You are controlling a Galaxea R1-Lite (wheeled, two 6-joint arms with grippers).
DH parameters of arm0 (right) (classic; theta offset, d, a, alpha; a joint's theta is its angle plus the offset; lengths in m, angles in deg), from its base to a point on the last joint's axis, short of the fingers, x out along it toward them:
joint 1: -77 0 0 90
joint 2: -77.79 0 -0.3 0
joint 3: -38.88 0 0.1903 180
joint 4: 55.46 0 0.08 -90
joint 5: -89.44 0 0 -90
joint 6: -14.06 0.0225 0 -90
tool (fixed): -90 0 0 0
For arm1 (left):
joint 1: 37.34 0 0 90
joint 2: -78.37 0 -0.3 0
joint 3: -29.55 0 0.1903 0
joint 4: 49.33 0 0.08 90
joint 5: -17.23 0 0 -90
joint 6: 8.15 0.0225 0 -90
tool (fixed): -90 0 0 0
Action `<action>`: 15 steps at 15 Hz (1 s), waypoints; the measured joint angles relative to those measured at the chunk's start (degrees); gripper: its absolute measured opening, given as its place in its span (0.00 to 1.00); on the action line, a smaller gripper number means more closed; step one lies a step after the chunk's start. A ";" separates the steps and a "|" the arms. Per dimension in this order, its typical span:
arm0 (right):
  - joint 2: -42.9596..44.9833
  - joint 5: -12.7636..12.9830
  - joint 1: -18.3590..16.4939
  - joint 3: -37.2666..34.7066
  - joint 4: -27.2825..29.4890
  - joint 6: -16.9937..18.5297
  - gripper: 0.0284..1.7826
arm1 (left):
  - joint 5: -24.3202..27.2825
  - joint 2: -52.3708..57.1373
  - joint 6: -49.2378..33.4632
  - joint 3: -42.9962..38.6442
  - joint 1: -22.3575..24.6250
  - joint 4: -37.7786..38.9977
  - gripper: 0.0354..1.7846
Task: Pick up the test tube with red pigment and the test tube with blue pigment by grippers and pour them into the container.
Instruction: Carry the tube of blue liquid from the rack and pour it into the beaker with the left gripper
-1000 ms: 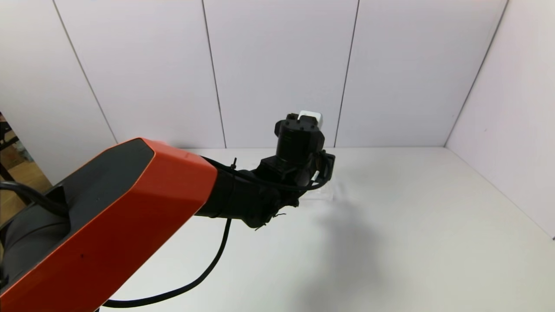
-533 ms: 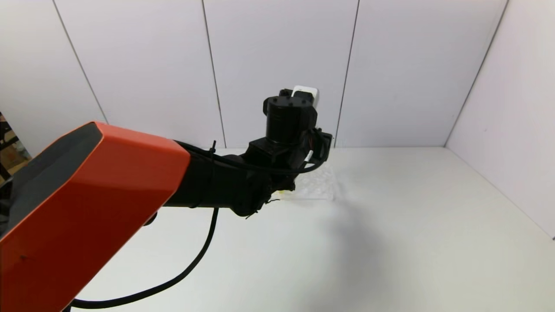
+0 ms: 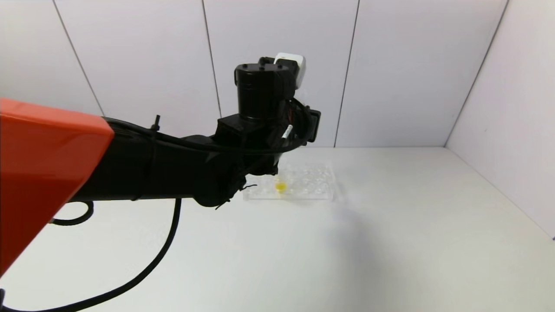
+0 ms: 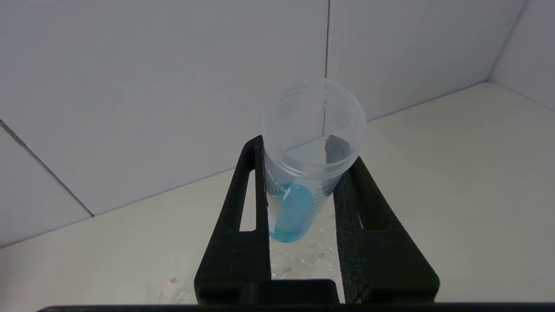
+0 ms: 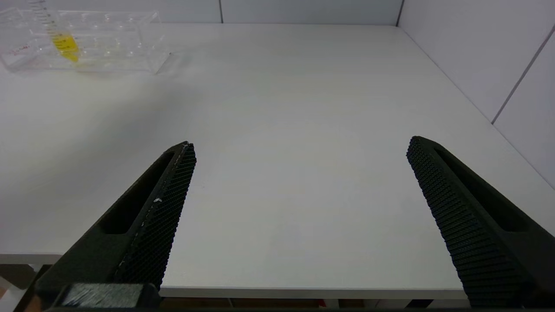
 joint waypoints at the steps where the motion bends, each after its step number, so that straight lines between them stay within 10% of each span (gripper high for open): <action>1: 0.00 0.00 0.00 0.00 0.00 0.00 1.00 | -0.01 1.30 0.02 -0.84 0.22 -0.96 0.23; 15: 0.00 0.00 0.00 0.00 0.00 0.00 1.00 | -0.04 10.97 0.52 -8.34 4.43 -2.76 0.23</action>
